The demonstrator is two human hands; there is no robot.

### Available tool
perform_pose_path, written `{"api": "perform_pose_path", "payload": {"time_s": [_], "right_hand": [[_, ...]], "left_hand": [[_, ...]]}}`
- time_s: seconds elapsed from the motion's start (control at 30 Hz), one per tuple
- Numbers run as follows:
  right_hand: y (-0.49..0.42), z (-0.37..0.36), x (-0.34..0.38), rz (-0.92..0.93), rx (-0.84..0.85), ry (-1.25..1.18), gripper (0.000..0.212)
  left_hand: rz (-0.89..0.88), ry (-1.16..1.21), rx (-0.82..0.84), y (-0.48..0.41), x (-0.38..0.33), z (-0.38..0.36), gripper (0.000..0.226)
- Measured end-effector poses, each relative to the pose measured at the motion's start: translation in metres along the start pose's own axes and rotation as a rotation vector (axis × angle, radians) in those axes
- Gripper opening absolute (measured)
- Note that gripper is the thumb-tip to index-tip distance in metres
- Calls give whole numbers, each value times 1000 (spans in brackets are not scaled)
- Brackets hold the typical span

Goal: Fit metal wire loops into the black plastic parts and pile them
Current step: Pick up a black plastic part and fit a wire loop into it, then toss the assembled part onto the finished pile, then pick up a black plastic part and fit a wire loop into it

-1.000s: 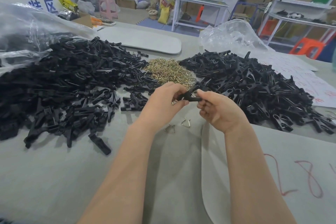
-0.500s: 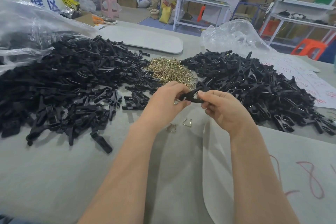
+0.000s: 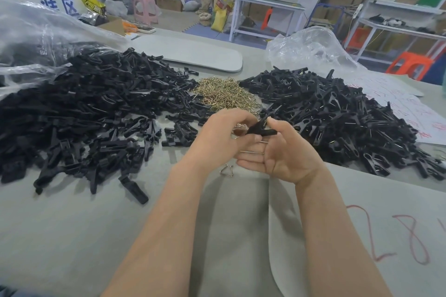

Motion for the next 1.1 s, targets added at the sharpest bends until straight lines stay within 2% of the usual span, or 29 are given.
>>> {"api": "perform_pose_path", "payload": {"time_s": [0.2,0.5,0.6,0.7,0.87,1.1], "right_hand": [[-7,3,1,58,-92,-17,45],[-10,-1,2,68,-94,32,53],[-8,6,7,70,-168,88,61],[-4,15,9,71,-237,112,55],[-5,8,4,39,-150,-11,44],[-10,8,1,35,-181,2,45]], "left_hand": [[-21,54,-17,0,-4,0,21],[-23,75,-36,-1,-1,2,21],[-1,28,-73,-1,4,6,22],[13,-24,-83,-1,7,7,22],[6,0,-39,-2,5,0,25],[15,-16,-70,-1,10,5,20]]}}
Point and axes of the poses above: each hand's wrist, its own y-axis away from the middle knuckle, its own z-axis out of the back of the hand, x = y × z, the point moved 8 cm from there along -y, towards the middle knuckle, and after that the axes turned 14 degrees about y, right-handed, at the moved point
